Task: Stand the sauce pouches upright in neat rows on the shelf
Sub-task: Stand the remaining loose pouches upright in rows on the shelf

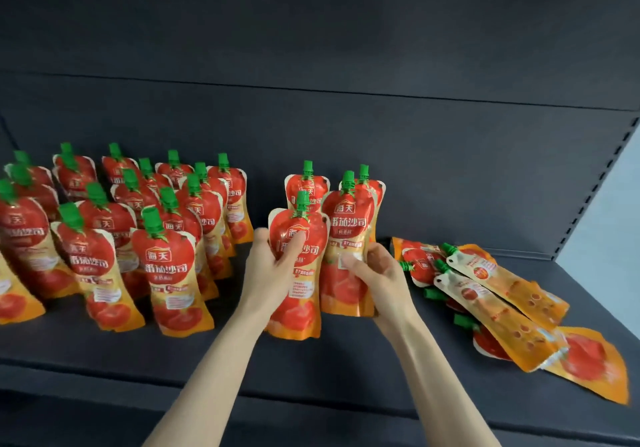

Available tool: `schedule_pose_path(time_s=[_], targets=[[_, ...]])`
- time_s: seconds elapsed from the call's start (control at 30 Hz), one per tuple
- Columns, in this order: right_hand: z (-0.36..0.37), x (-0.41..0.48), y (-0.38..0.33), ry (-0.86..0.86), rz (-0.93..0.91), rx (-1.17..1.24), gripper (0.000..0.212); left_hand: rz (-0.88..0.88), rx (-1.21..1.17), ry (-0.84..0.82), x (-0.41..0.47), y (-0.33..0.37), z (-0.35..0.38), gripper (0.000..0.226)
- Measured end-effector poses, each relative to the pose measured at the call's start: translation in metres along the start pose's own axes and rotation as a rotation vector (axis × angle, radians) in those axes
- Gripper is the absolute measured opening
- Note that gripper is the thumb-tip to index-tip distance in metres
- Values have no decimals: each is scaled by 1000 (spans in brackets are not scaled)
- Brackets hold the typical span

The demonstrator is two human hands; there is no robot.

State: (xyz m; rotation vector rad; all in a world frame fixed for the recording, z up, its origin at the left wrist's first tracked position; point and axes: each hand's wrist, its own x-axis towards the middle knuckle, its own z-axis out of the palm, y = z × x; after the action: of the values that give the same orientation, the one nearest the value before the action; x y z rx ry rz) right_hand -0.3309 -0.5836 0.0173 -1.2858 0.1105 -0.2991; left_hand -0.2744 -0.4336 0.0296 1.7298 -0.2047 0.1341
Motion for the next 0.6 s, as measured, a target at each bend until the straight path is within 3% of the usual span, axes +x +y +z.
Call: schedule_pose_path(time_s=[0.2, 0.43, 0.6], targets=[[11, 35, 13, 99, -165, -181, 26, 92, -127, -18, 49, -15, -8, 30], [5, 71, 36, 165, -157, -222, 28, 113, -207, -25, 78, -36, 10, 25], [-5, 77, 51, 140, -168, -427, 40, 50, -45, -75, 75, -79, 17, 50]])
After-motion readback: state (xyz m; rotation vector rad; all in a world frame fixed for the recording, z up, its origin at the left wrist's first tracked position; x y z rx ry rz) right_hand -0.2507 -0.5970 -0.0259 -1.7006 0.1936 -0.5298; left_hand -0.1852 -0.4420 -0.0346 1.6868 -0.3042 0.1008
